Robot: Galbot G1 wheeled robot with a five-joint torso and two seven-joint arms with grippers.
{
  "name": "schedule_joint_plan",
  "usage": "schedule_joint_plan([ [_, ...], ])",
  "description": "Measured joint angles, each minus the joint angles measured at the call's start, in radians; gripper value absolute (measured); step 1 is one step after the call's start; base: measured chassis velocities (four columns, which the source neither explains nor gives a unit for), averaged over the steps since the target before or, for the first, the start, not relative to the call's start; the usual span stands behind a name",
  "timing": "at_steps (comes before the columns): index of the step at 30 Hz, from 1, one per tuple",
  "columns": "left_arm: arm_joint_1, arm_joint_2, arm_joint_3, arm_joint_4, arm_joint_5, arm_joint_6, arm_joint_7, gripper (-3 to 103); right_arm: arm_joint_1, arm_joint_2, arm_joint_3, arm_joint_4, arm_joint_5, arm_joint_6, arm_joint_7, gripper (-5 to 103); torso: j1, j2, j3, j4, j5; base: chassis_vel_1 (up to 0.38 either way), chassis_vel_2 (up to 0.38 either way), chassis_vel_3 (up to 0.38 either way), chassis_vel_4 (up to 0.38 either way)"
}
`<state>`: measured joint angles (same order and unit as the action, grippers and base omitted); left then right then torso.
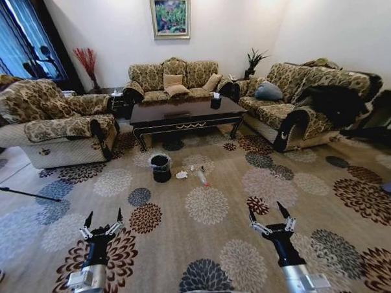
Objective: Move to the front of the table and pick up the trash from the floor, then place it into the trash bin.
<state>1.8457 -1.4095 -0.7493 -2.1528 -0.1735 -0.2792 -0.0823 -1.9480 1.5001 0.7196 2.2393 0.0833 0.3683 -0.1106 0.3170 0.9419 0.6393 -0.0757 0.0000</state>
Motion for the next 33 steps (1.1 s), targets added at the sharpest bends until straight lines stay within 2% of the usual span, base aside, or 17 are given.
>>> schedule_joint_plan([
  [8,-0.001,0.0,0.0,0.0,0.008,0.0,0.001,100,0.009,-0.001,-0.003,-0.008,-0.001,0.001,0.006,100,-0.016,-0.036,-0.02,0.0002,0.0,0.0,0.0,0.0,0.0],
  [16,0.007,0.001,-0.01,0.002,0.051,-0.009,0.008,100,0.023,-0.001,-0.005,-0.018,0.0,0.013,0.053,100,-0.028,-0.063,-0.035,0.0001,0.0,0.0,0.0,0.0,0.0],
  [33,0.027,0.006,-0.015,-0.016,0.06,-0.015,0.006,100,0.018,-0.003,-0.002,-0.013,-0.001,0.028,0.065,100,-0.062,-0.14,-0.078,0.0001,0.0,0.0,0.0,0.0,0.0],
])
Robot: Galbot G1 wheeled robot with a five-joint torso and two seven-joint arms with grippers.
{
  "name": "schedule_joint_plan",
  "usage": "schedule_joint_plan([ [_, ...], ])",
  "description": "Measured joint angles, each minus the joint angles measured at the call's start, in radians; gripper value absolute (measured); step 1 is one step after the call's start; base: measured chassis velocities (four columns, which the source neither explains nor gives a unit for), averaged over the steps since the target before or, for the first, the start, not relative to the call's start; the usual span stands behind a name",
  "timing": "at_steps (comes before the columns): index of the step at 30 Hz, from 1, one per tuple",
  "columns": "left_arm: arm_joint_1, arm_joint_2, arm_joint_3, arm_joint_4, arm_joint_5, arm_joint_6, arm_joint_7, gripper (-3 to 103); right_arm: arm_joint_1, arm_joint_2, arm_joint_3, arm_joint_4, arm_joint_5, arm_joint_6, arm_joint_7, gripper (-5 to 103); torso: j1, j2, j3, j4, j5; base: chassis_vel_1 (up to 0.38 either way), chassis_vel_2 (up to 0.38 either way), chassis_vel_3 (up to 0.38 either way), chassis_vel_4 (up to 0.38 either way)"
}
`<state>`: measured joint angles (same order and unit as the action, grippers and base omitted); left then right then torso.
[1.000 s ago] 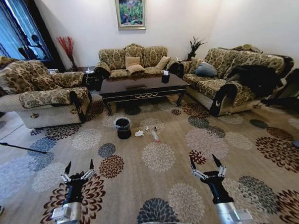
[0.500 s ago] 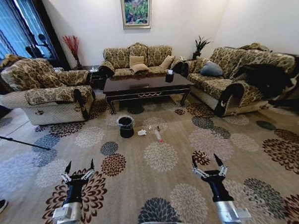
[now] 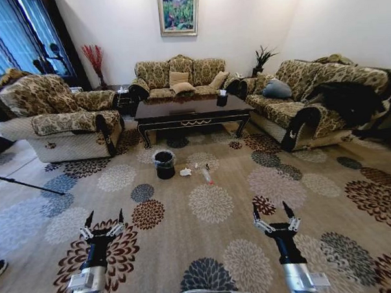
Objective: Move to the front of the table and pick up the trash from the floor, then place it into the trash bin.
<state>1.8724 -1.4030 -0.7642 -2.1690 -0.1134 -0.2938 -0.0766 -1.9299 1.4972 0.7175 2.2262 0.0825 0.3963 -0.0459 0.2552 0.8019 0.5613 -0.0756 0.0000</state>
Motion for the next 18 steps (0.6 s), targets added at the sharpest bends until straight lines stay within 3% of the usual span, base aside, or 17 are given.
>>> schedule_joint_plan([
  [18,0.016,-0.003,0.004,-0.001,0.0,-0.02,-0.004,100,-0.015,0.005,-0.001,0.008,-0.019,0.016,0.003,100,-0.033,-0.078,-0.046,0.0,0.0,0.0,0.0,0.0,0.0],
])
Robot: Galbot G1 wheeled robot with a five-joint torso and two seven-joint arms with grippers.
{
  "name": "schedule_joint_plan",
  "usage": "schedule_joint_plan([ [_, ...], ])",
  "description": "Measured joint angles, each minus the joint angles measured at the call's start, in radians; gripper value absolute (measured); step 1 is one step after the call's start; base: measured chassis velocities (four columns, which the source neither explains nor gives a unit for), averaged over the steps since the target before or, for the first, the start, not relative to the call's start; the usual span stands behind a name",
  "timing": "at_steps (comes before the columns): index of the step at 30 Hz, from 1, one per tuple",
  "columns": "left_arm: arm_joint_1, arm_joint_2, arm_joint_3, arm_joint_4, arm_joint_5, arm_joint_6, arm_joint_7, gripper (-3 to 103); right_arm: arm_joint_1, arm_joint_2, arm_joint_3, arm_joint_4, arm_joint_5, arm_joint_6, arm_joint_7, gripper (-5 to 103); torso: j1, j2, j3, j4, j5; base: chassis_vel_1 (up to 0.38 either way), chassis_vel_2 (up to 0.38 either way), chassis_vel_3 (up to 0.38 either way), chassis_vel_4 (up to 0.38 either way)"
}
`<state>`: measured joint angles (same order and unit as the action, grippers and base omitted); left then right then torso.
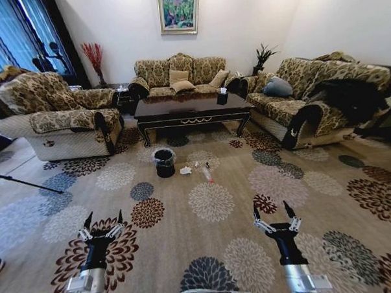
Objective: Move to the front of the table and pick up the trash from the floor, then place it into the trash bin.
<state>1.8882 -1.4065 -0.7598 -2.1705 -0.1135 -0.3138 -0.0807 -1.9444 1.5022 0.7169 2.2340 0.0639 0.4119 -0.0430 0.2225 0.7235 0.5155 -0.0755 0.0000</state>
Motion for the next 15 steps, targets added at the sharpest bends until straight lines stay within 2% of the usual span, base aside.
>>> schedule_joint_plan([
  [15,0.004,0.01,-0.019,0.019,-0.013,-0.009,0.0,100,-0.01,-0.001,0.0,0.004,-0.007,0.016,0.009,100,-0.027,-0.062,-0.035,0.0,0.0,0.0,0.0,0.0,0.0],
])
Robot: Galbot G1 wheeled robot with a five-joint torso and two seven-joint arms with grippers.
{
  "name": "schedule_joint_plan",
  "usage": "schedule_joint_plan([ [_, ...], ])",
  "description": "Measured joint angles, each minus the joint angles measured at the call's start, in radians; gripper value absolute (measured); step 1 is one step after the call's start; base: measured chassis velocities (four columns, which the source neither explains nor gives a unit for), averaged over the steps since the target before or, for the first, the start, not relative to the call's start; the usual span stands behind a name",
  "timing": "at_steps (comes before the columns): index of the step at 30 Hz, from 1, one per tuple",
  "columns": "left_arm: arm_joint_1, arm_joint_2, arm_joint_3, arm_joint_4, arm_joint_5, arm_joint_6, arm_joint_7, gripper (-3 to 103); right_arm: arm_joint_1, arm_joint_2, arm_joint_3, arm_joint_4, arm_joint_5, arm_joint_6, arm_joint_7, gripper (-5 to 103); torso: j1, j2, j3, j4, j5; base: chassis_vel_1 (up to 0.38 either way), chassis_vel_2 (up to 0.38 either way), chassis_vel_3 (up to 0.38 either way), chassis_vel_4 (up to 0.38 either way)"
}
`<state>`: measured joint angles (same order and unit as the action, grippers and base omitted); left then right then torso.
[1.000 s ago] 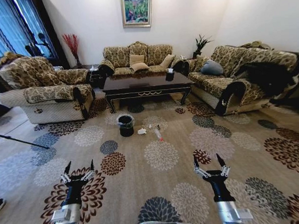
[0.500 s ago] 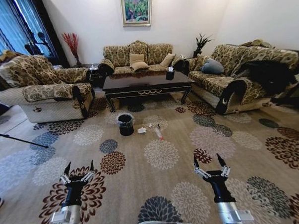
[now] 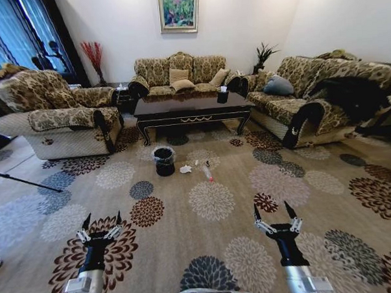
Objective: Move to the front of the table and pick up the trash from the floor, then place it into the trash bin.
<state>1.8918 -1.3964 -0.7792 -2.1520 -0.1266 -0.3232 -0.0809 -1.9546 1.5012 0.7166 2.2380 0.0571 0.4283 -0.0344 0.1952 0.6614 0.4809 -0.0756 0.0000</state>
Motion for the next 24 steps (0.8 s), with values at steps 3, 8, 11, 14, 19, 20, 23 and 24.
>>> schedule_joint_plan([
  [3,0.006,0.006,-0.008,-0.002,-0.007,0.0,0.0,100,-0.001,-0.001,0.0,-0.002,0.0,0.004,0.003,100,-0.006,-0.017,-0.011,0.0001,-0.0001,0.0,0.0,0.0,0.0],
  [8,0.015,0.011,-0.018,-0.025,-0.017,0.003,0.0,100,0.001,-0.001,-0.002,-0.005,0.0,0.01,0.01,100,-0.015,-0.037,-0.023,0.0,0.0,0.0,0.0,0.0,0.0],
  [11,0.015,0.013,-0.027,-0.032,-0.018,0.006,0.001,100,0.004,-0.001,0.005,-0.005,-0.005,0.007,0.021,100,-0.019,-0.047,-0.029,0.0,0.0,0.0,0.0,0.0,0.0],
  [14,-0.003,0.023,-0.069,-0.019,-0.043,0.014,0.012,100,0.01,-0.016,0.031,-0.004,-0.007,-0.026,0.041,100,-0.026,-0.063,-0.038,0.0,0.0,0.0,0.0,0.0,0.0],
  [19,-0.039,0.086,-0.169,0.026,-0.136,0.046,0.035,100,0.024,-0.058,0.068,0.001,0.054,-0.077,0.077,100,-0.034,-0.083,-0.049,-0.0001,-0.0001,0.0,0.0,0.0,0.0],
  [20,-0.045,0.104,-0.194,0.035,-0.159,0.054,0.047,100,0.03,-0.072,0.077,0.003,0.076,-0.09,0.083,100,-0.036,-0.087,-0.052,-0.0001,-0.0002,0.0,0.0,0.0,0.0],
  [23,-0.051,0.14,-0.234,0.046,-0.211,0.074,0.075,100,0.041,-0.109,0.091,0.004,0.131,-0.099,0.065,100,-0.04,-0.098,-0.058,0.0002,0.0,0.0,0.0,0.0,0.0],
  [24,-0.052,0.152,-0.242,0.047,-0.228,0.081,0.086,100,0.043,-0.127,0.094,0.003,0.168,-0.097,0.033,100,-0.042,-0.103,-0.061,0.0002,0.0,0.0,0.0,0.0,0.0],
])
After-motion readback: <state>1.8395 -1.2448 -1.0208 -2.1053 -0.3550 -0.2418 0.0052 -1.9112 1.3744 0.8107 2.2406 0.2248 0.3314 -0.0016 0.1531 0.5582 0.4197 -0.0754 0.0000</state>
